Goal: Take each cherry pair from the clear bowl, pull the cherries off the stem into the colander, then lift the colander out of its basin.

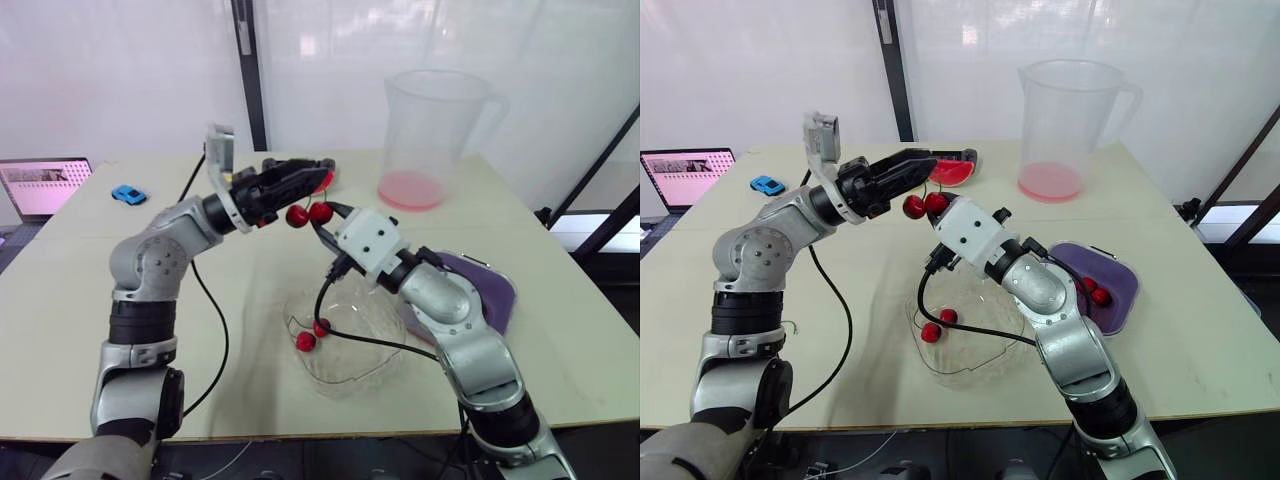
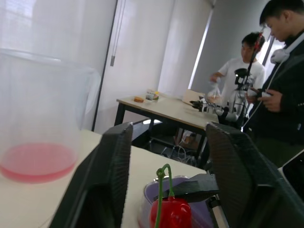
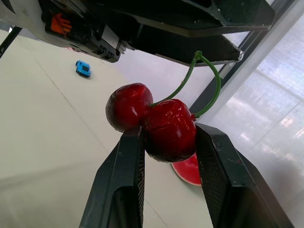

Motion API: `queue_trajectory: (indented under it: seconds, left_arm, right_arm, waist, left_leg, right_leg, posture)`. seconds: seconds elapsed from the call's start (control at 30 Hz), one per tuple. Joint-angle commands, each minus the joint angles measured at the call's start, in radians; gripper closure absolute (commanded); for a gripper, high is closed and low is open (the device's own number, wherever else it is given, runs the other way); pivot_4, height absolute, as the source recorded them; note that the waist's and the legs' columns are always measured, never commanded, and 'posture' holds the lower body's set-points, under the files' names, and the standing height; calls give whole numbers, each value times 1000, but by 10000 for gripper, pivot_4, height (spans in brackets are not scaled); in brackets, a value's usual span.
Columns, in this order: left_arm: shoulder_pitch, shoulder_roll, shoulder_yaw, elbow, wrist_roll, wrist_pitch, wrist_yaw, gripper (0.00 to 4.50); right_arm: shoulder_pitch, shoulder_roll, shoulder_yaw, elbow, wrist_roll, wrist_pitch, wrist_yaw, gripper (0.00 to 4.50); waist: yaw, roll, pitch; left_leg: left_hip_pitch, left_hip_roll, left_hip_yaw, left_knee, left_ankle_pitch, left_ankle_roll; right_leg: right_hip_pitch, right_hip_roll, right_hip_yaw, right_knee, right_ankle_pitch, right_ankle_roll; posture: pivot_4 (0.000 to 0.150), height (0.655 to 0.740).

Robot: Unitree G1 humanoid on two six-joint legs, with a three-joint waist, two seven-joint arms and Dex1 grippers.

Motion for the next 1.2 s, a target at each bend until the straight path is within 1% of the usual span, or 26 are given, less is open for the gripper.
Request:
queue_trajectory:
  seconds: [0.03,0.3,0.37,0.4,0.5,0.73,0.8,0.87,0.9,0.93,0.97,1.0,1.07,1.1,1.13,1.2]
  left_arm:
    - [7,3,1,-38,6,-27,2,21222]
    - [28,-2,-6,-41,6,-23,9,21222]
    - [30,-3,-9,-42,7,-23,8,26457]
    - [28,-5,-7,-42,1,-20,9,30113]
    - [26,-6,-10,-41,1,-22,7,44626]
    - [12,6,-4,-23,0,-24,-4,44626]
    - [8,11,-2,-13,2,-26,-11,45000]
    - [4,12,3,-3,2,-30,-16,45000]
    - [2,14,4,2,3,-32,-19,45000]
    - [0,15,6,9,5,-40,-27,45000]
    - [-2,16,7,14,6,-47,-33,45000]
    - [-4,17,8,21,7,-51,-39,45000]
    - [-9,26,5,36,7,-55,-63,45000]
    - [-11,30,3,41,6,-53,-74,45000]
    - [-11,35,0,42,2,-48,-88,45000]
    - [-9,44,-6,39,-12,-29,-113,45000]
  right_arm:
    - [-9,8,-11,-47,5,-5,-3,30071]
    - [-12,7,-10,-47,5,-1,0,30071]
    - [-12,7,-10,-48,5,0,0,30071]
    - [-11,7,-10,-48,5,0,1,30071]
    - [-11,6,-9,-49,4,0,1,30071]
    - [-12,2,-12,-49,5,-2,5,30071]
    - [-7,-1,-28,-50,24,-4,16,23584]
    - [1,14,-74,-61,72,49,22,17001]
    - [5,11,-94,-73,100,73,37,11639]
    - [13,-6,-115,-93,127,89,61,7993]
    - [18,-22,-128,-108,144,98,77,3054]
    - [21,-31,-148,-122,171,117,93,266]
    - [14,-37,-242,-149,296,225,137,266]
    - [-2,-14,-310,-152,380,314,142,266]
    - [-34,35,-396,-143,480,442,136,266]
    - [-78,93,-525,-122,735,540,182,266]
  waist:
    - [0,0,0]
    - [0,0,0]
    - [1,0,0]
    - [1,0,0]
    - [1,0,0]
    - [1,0,0]
    - [0,0,0]
    - [1,0,0]
    - [2,0,0]
    - [3,0,0]
    - [3,0,0]
    - [3,0,0]
    - [2,0,0]
    - [1,0,0]
    - [1,0,0]
    - [0,0,0]
  left_leg:
    - [0,0,0,0,0,0]
    - [0,0,0,0,0,0]
    - [0,0,0,0,0,0]
    - [0,0,0,0,0,0]
    - [0,0,0,0,0,0]
    - [0,0,0,0,0,0]
    - [0,0,0,0,0,0]
    - [0,0,0,0,0,0]
    - [0,0,0,0,0,0]
    - [0,0,0,0,0,0]
    - [0,0,0,0,0,0]
    - [0,0,0,0,0,0]
    - [0,0,0,0,0,0]
    - [0,0,0,0,0,0]
    - [0,0,0,0,0,0]
    - [0,0,0,0,0,0]
  right_leg:
    - [0,0,0,0,0,0]
    - [0,0,0,0,0,0]
    - [0,0,0,0,0,0]
    - [0,0,0,0,0,0]
    - [0,0,0,0,0,0]
    - [0,0,0,0,0,0]
    - [0,0,0,0,0,0]
    - [0,0,0,0,0,0]
    - [0,0,0,0,0,0]
    - [0,0,0,0,0,0]
    - [0,0,0,0,0,0]
    - [0,0,0,0,0,0]
    - [0,0,0,0,0,0]
    - [0,0,0,0,0,0]
    - [0,0,0,0,0,0]
    - [1,0,0,0,0,0]
  posture:
    - [1500,7400]
    - [1500,7400]
    - [1500,7400]
    - [1500,7400]
    - [1500,7400]
    - [1500,7400]
    - [1500,7400]
    - [1500,7400]
    - [1500,7400]
    - [1500,7400]
    - [1500,7400]
    - [1500,7400]
    - [1500,7400]
    - [1500,7400]
    - [1500,7400]
    - [1500,7400]
